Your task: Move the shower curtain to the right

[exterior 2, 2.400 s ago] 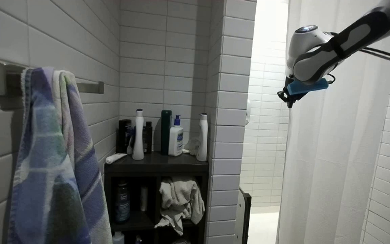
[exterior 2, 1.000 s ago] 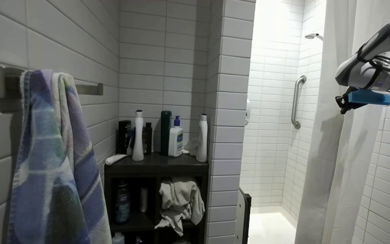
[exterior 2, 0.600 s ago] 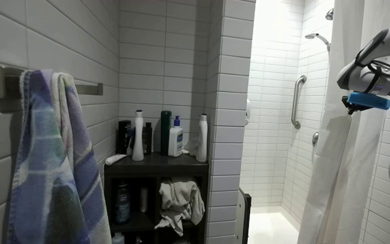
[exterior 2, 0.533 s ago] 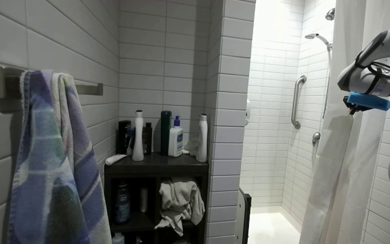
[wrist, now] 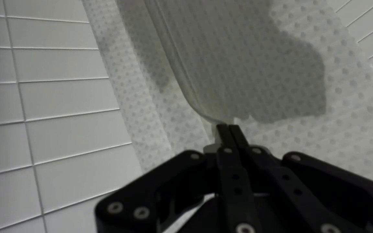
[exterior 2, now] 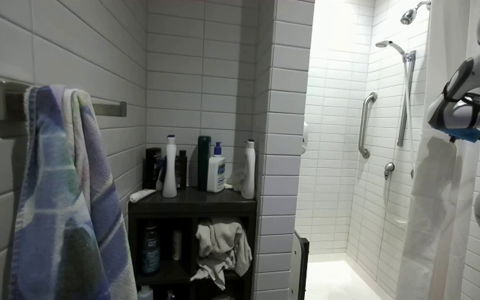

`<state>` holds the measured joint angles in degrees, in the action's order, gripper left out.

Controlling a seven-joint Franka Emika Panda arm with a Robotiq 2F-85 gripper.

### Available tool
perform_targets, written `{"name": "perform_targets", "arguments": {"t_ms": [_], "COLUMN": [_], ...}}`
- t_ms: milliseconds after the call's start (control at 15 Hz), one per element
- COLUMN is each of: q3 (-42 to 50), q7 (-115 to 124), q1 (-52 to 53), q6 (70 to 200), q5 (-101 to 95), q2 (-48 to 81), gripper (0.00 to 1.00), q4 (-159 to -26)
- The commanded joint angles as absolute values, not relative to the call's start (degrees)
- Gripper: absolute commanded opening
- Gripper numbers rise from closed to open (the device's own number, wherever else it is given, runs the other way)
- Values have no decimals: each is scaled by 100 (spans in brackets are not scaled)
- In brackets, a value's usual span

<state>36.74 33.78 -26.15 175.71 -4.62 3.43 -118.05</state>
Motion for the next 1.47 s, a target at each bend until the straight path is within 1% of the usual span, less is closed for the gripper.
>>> {"name": "perform_targets", "arguments": {"t_ms": [0,67,133,400,600,667,733,800,1000,1400], "q3": [4283,4496,4877,6025,6792,6344,6446,6435,6390,6383], "q7": [4926,5338,5495,6521,6957,6525,6537,6524,6527,6528], "q1": [-2465,-2360,-2397,-2180,-1973,-2145,-2112,-2117,-2116,-2120], "q6": [17441,17394,17747,18011,18202,18342,18477,18449,18396,18394], "q5": [-1258,-1500,-1988,-2963,-3343,-3122,-3149,-3144,-3138,-3138], "q2": [961,1066,598,798,887,648,622,604,668,679], "gripper": [0,0,0,0,0,27,3,6,26,27], "q4": [-11518,-11412,-12131,-12121,-12207,-11784,-11765,-11748,-11797,-11804]}}
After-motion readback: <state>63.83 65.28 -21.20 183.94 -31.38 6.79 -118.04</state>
